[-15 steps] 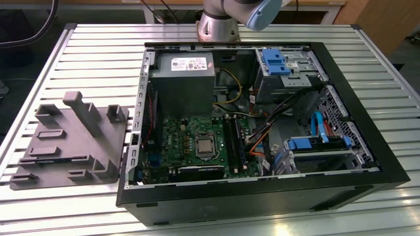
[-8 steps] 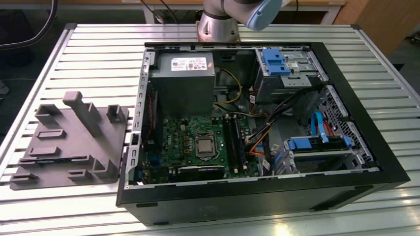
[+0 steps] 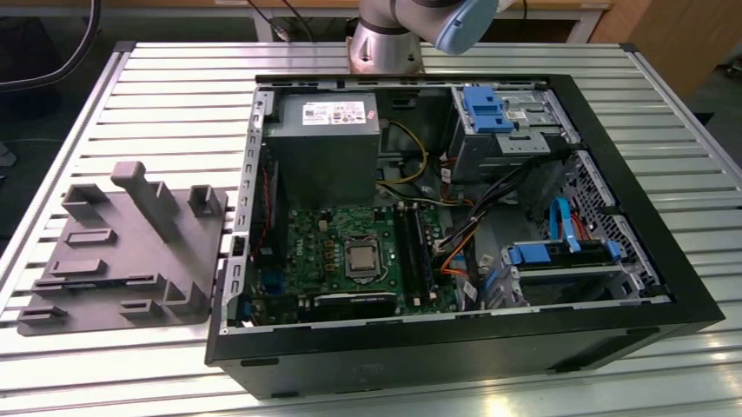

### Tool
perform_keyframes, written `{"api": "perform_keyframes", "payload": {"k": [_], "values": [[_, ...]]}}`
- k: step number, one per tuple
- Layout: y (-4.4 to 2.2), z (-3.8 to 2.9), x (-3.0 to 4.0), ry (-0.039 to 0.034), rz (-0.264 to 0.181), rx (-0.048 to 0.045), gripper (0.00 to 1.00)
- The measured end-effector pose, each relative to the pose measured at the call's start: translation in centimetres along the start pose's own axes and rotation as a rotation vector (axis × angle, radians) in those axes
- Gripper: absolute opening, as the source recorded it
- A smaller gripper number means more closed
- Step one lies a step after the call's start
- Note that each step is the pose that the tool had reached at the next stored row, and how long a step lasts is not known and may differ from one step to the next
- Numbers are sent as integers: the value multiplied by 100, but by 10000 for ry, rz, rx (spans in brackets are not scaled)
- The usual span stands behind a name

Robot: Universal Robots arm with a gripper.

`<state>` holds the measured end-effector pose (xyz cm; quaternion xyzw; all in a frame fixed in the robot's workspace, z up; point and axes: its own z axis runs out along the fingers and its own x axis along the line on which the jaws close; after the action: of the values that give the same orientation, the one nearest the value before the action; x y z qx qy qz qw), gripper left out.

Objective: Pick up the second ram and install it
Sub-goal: 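Reach for the second ram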

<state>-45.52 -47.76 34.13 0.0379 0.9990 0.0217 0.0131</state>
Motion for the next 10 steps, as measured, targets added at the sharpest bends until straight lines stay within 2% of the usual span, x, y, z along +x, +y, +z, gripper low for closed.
{"api": "perform_keyframes", "payload": {"k": [10], "values": [[-17,22,15,0,0,0,11]]}}
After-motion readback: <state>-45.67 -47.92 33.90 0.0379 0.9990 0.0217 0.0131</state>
